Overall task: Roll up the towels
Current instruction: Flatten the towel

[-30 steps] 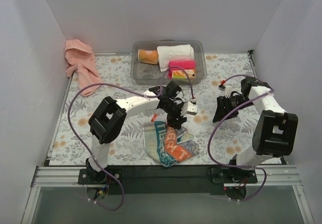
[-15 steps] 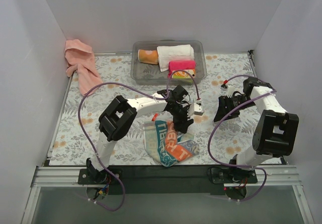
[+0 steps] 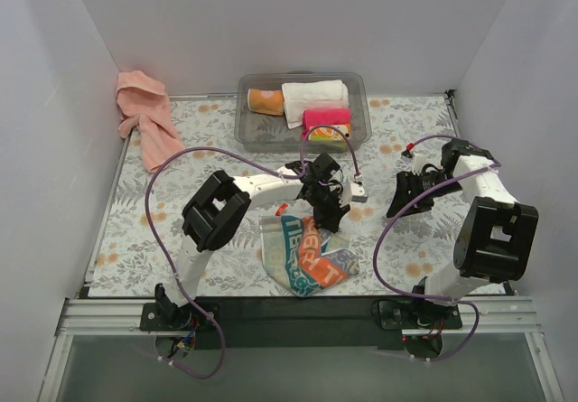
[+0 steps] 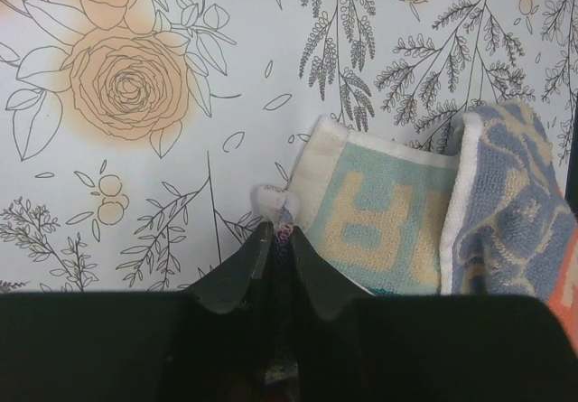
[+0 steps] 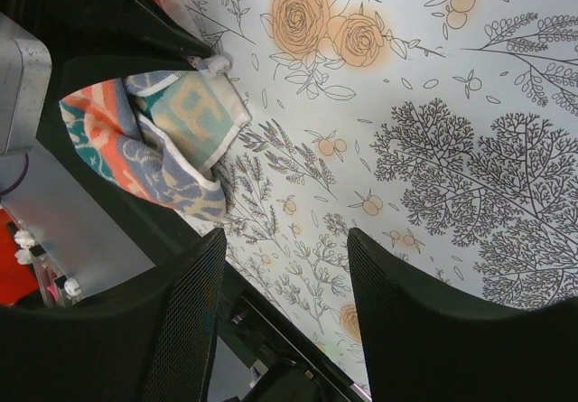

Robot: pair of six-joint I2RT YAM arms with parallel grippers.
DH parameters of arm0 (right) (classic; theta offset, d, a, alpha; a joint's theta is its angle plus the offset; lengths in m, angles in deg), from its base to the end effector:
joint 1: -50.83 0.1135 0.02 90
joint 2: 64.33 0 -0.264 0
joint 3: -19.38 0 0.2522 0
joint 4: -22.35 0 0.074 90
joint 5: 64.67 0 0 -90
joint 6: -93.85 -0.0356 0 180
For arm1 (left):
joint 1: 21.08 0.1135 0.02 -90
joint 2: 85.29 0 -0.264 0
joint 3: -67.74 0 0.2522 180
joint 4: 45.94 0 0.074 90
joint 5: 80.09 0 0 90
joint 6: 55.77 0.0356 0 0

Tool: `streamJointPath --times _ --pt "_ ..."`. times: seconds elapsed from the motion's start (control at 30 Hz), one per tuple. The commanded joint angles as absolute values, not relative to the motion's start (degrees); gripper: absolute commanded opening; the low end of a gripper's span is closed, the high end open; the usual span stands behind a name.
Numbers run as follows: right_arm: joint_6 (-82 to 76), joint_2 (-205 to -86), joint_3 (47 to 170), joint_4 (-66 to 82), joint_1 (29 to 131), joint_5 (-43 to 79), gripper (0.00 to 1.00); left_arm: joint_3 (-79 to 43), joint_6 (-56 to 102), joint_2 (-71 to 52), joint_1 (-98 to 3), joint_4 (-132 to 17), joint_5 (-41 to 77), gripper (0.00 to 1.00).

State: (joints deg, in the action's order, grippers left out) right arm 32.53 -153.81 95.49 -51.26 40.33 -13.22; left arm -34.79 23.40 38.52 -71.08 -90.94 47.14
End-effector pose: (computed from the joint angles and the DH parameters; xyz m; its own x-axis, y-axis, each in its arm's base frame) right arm 0.2679 -0.0271 0.2175 -0.9143 -0.2123 -0.3449 -0.3745 0.7672 0.5207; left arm 0.2683 -0.3533 0.1476 -0.7220 0.6277 -0.2910 0.6422 0.4513 -0.6196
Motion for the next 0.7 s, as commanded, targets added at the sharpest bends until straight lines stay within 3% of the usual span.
streamJointPath --times 0.0,0.17,0.3,0.5,0.67 --pt "33.0 -153.6 96.2 -51.2 40.0 -14.3 0.53 -36.9 21.6 37.5 -70.8 -90.3 46.6 0.09" --pt "33.3 -154.7 96.4 -51.3 40.0 -16.0 0.54 -35.7 20.7 31.1 -69.8 -89.2 49.6 0.16" --pt "33.2 -157.4 97.6 -51.2 40.1 -17.3 0.53 -34.2 20.4 28.4 -68.5 -89.2 49.2 0.03" --pt "33.1 -159.0 99.1 -50.9 42.2 -17.7 0.50 -32.1 19.5 24.1 -65.1 -88.4 49.6 0.00" --pt "30.8 -160.3 98.5 -47.0 50.4 -13.6 0.49 -27.6 18.6 18.1 -61.0 -89.1 51.3 0.00"
